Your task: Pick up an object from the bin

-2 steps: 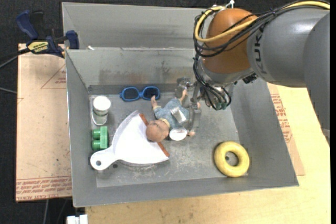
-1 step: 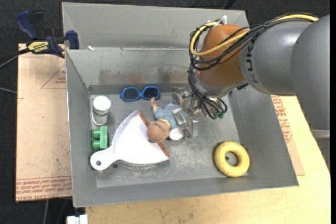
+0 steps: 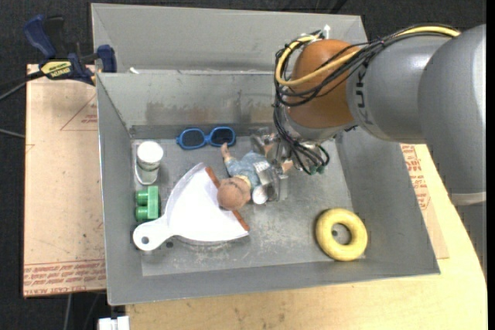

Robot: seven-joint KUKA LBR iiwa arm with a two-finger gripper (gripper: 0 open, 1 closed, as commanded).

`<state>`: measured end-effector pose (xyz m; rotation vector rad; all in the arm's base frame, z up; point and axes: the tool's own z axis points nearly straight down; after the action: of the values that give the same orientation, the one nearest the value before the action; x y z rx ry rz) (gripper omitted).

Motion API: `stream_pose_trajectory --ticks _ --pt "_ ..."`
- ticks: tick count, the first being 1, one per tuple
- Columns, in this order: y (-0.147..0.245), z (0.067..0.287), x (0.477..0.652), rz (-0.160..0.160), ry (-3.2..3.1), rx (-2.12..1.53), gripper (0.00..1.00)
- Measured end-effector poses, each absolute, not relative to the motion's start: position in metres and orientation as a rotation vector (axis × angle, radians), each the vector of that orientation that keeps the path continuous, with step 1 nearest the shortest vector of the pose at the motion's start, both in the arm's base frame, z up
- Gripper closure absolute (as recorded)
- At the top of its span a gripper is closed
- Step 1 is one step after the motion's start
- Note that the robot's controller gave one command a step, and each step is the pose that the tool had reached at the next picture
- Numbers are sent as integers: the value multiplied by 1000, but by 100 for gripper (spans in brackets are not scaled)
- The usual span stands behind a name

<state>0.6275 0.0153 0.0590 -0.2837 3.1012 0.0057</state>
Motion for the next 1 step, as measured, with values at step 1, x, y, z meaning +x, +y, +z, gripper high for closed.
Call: stream_pose_trajectory --ticks 1 --pt "16 91 620 3 3118 -293 0"
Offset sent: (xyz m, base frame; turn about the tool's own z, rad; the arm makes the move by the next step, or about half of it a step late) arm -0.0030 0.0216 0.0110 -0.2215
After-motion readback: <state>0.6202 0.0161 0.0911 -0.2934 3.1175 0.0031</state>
